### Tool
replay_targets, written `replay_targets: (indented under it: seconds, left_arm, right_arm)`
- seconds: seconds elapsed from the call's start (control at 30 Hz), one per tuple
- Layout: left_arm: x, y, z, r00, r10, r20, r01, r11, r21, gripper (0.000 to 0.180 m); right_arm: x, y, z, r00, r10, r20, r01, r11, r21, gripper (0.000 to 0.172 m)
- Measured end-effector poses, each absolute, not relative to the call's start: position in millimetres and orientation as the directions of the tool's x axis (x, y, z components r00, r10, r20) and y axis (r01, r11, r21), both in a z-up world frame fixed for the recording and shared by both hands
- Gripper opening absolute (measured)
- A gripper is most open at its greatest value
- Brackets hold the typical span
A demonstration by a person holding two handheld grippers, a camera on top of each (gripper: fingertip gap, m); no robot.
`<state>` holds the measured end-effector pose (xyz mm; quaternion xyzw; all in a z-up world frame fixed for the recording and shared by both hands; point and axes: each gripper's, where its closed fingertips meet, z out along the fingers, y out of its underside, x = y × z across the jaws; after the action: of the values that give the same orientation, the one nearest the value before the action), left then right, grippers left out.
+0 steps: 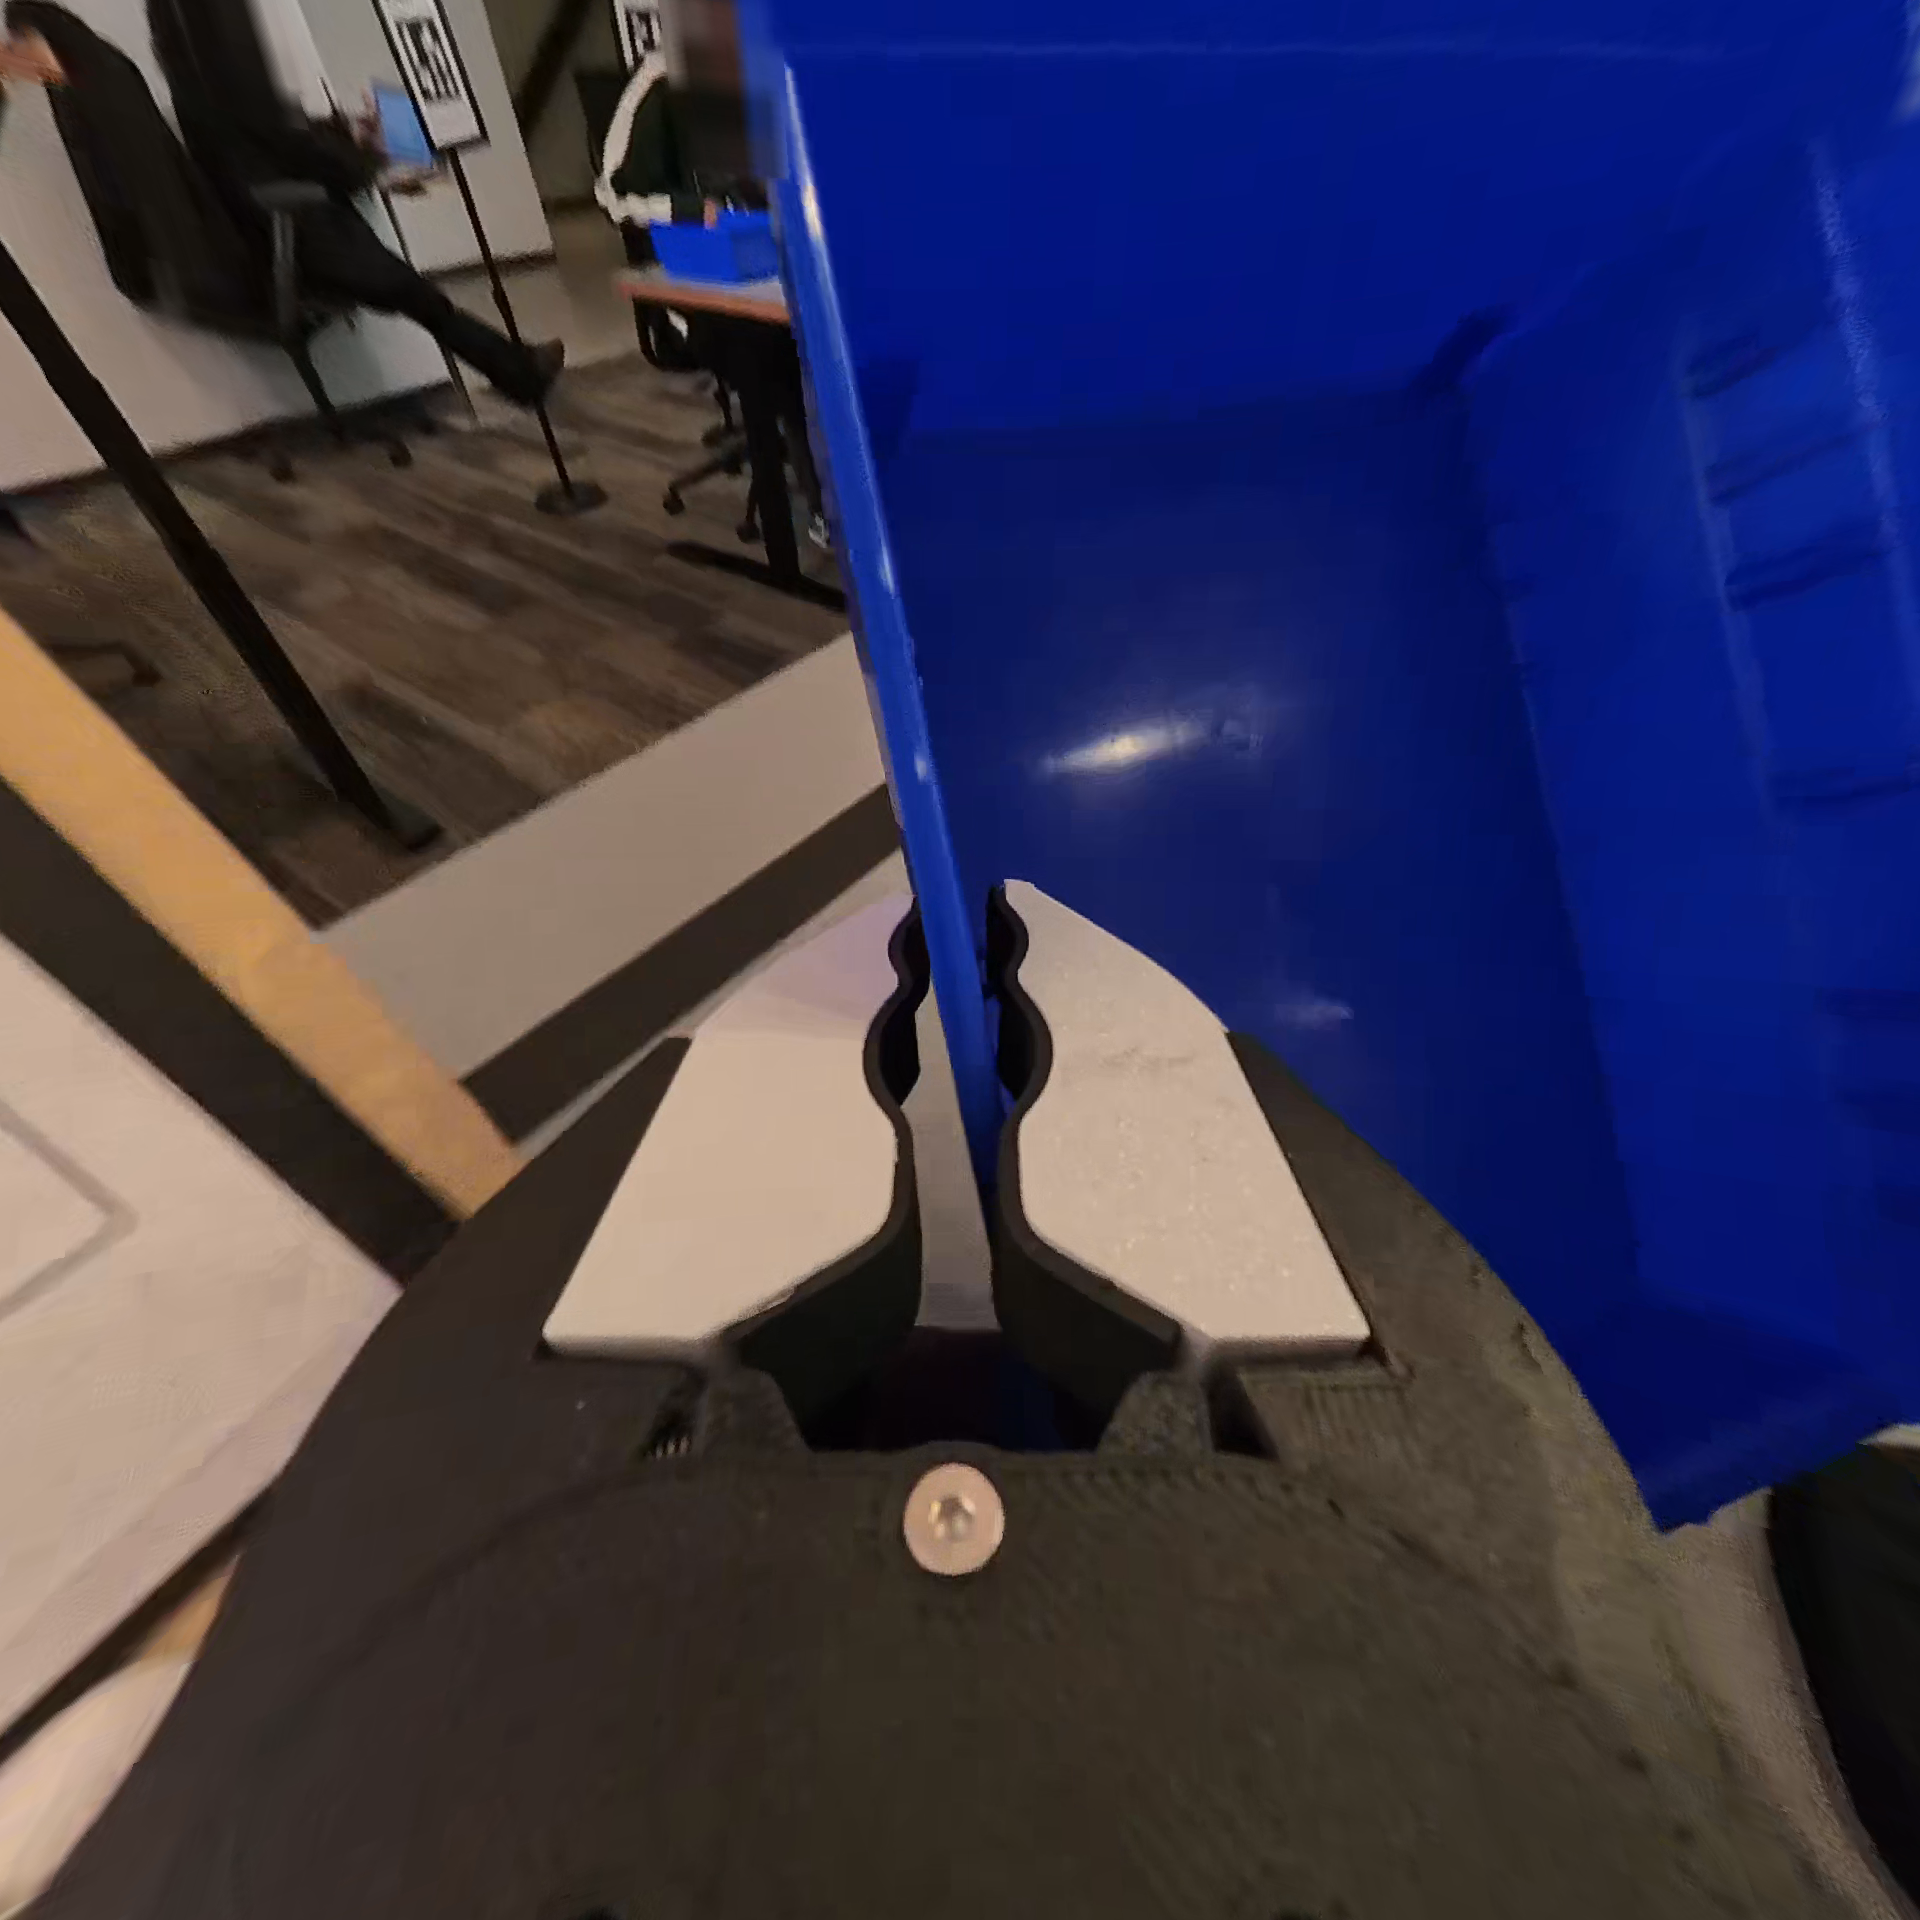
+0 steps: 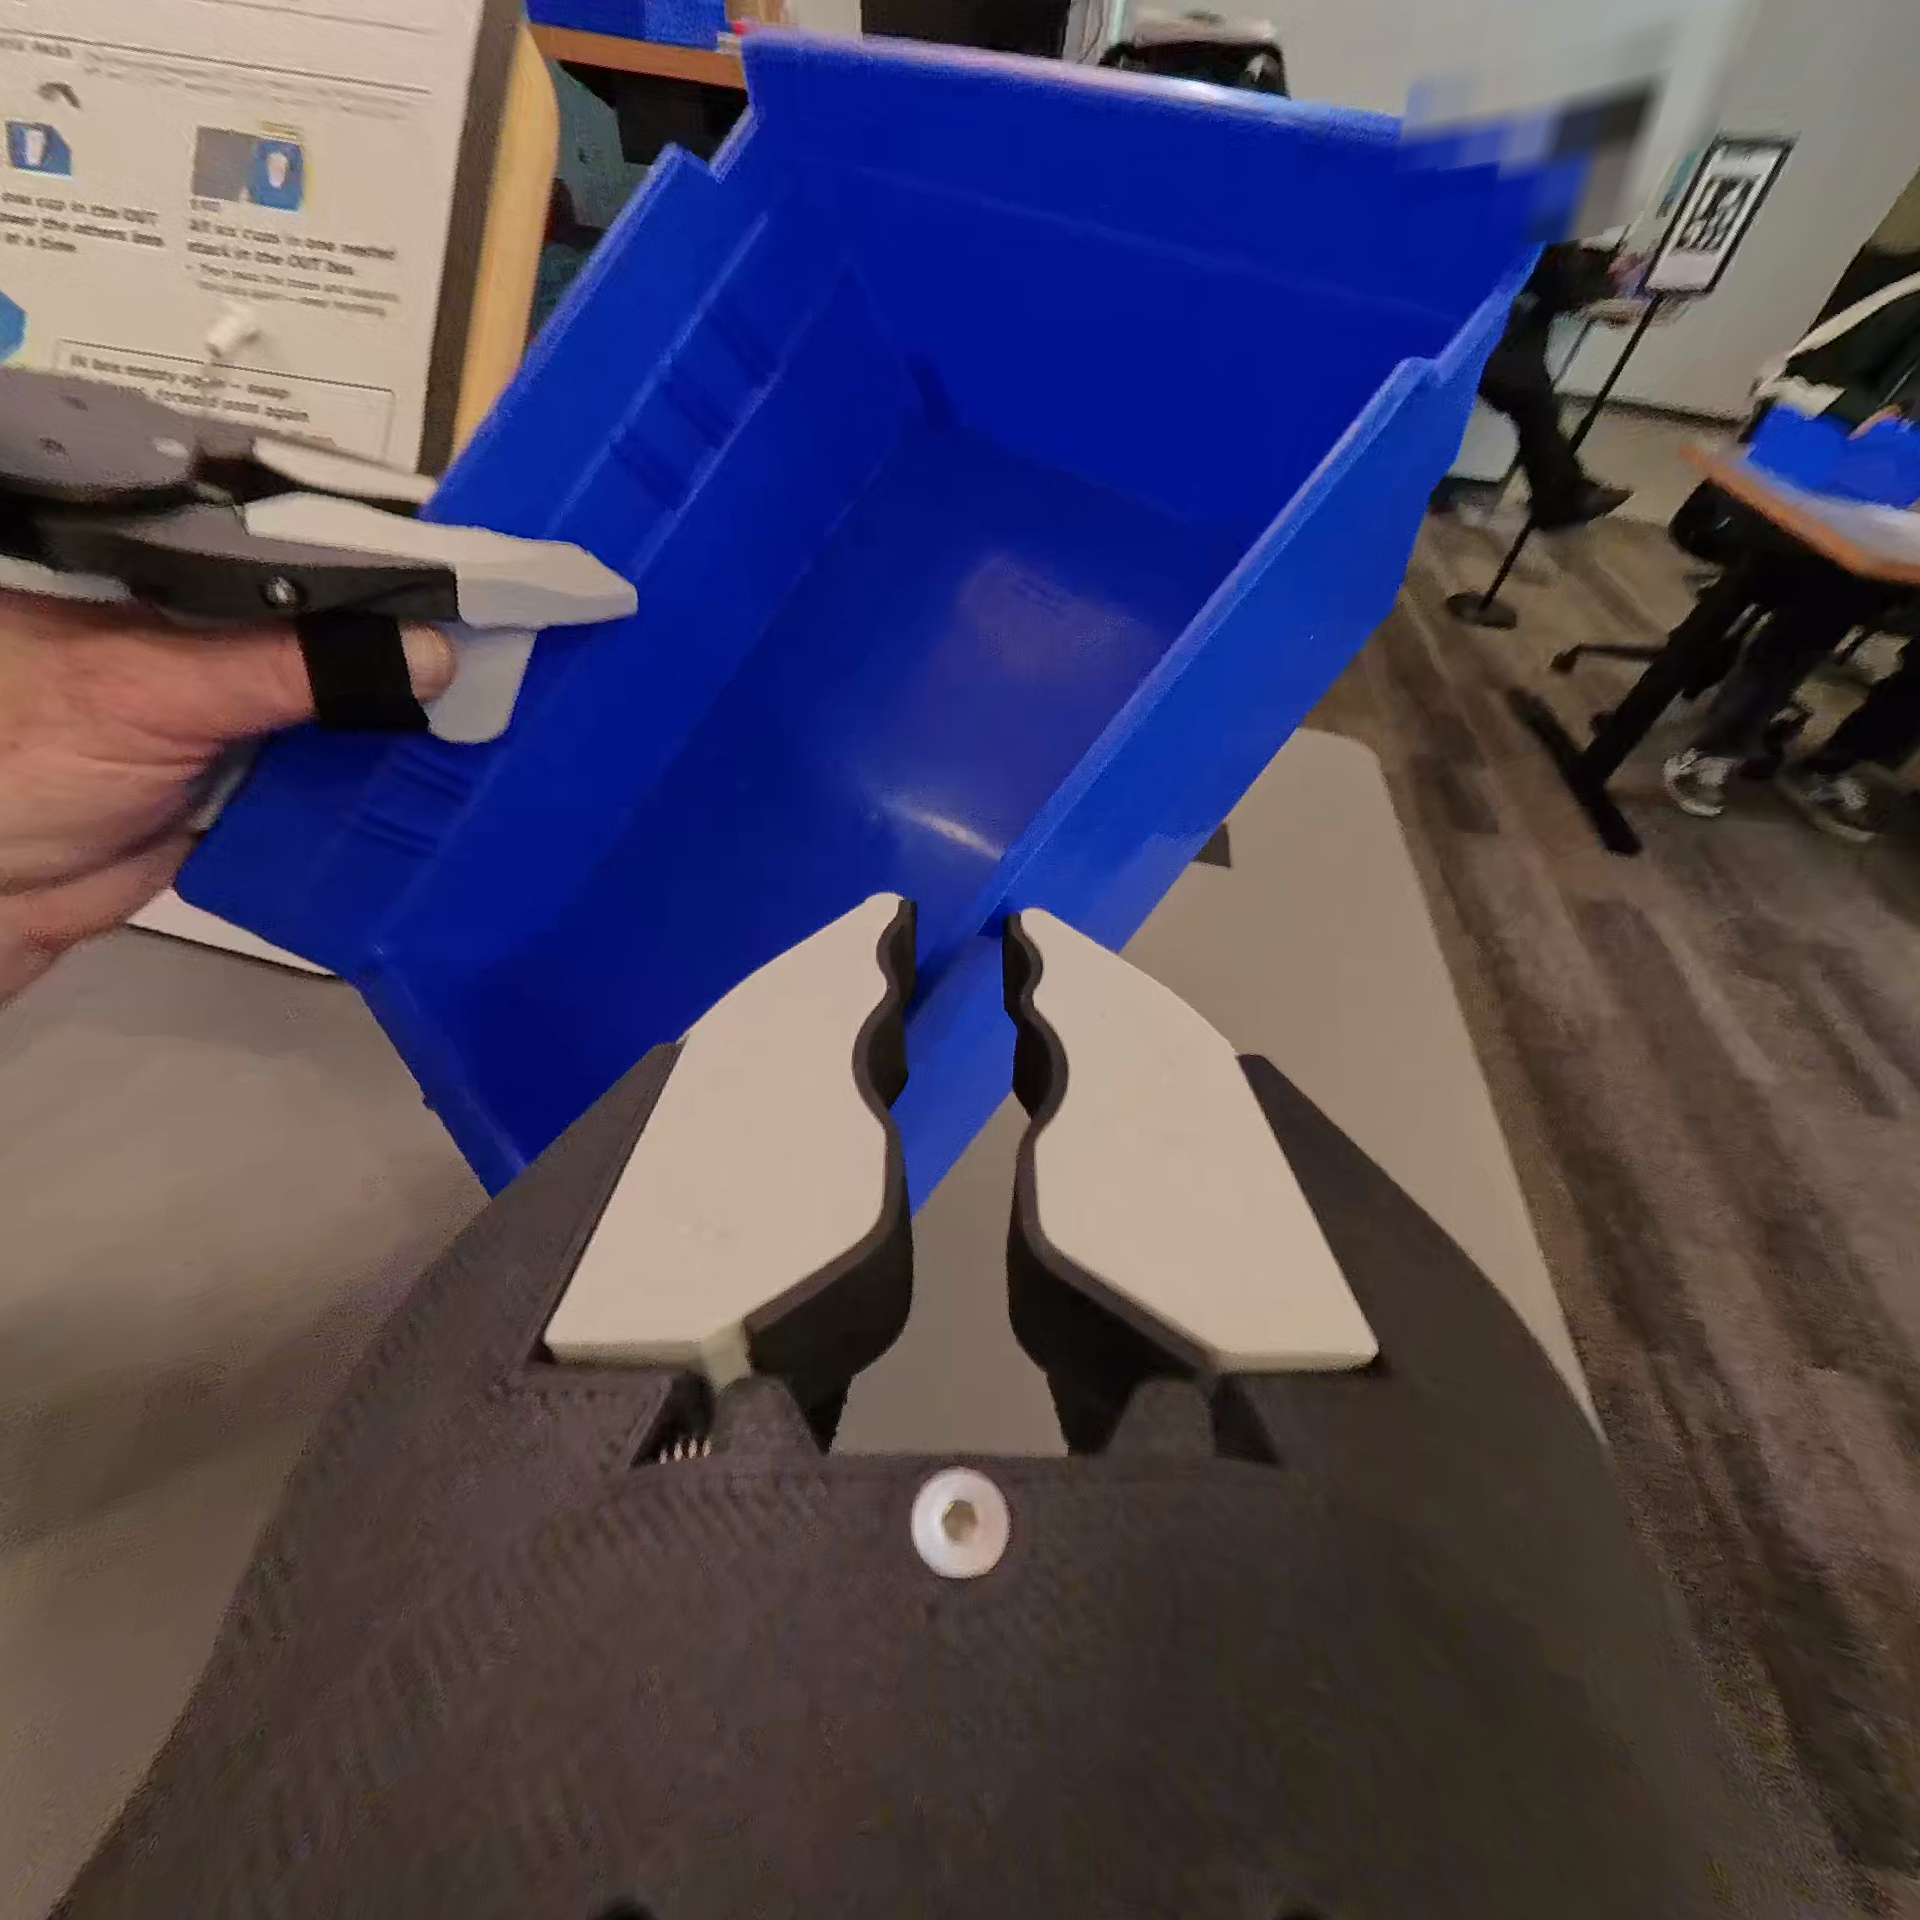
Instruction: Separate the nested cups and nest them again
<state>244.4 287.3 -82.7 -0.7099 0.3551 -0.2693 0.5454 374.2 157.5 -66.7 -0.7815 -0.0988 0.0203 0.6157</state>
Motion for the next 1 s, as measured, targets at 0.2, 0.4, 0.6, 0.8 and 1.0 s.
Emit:
replay_targets:
  seconds: [0.2,0.4,0.6,0.8,1.0]
  left_arm:
    - [270.6,299.9,-150.0,0.589,-0.777,0.221,-0.182,-0.394,-0.901,0.019]
    - [285.3,303.9,-163.6,0.528,-0.751,0.396,-0.116,-0.525,-0.843,0.041]
    - [300.9,301.9,-177.5,0.452,-0.704,0.548,-0.083,-0.645,-0.76,0.069]
    - [316.6,303.0,-193.1,0.439,-0.625,0.646,0.005,-0.717,-0.697,0.094]
    - [328.3,325.0,-190.5,0.454,-0.599,0.659,0.096,-0.703,-0.705,0.103]
  right_arm:
    - [409.7,196.1,-110.2,0.963,0.26,-0.063,0.045,-0.392,-0.919,0.016]
    - [433.3,228.9,-135.6,0.941,0.293,-0.17,0.001,-0.504,-0.864,0.013]
    - [455.2,261.3,-160.1,0.915,0.311,-0.257,-0.01,-0.62,-0.785,0.01]
    - [471.3,292.3,-176.7,0.914,0.335,-0.229,0.075,-0.694,-0.716,0.007]
    - [482.0,331.4,-177.4,0.9,0.397,-0.179,0.169,-0.697,-0.697,0.007]
